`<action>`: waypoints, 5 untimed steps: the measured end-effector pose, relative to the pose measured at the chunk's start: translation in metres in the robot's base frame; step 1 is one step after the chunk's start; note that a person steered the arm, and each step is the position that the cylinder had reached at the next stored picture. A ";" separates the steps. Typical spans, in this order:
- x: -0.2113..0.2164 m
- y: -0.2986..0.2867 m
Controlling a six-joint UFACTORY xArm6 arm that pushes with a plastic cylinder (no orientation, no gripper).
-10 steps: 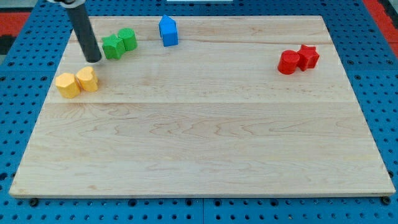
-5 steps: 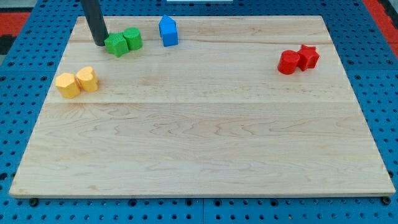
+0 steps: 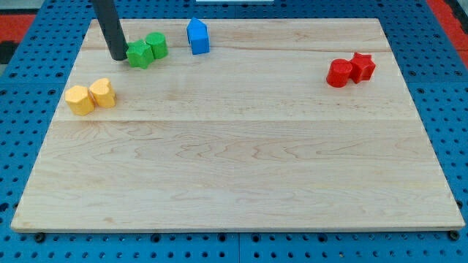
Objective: Move the green blocks into the blue blocks
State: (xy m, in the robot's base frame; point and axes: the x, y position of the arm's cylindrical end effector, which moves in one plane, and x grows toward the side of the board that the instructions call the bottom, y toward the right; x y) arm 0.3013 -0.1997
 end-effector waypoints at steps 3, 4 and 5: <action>-0.010 0.050; -0.010 0.063; -0.010 0.071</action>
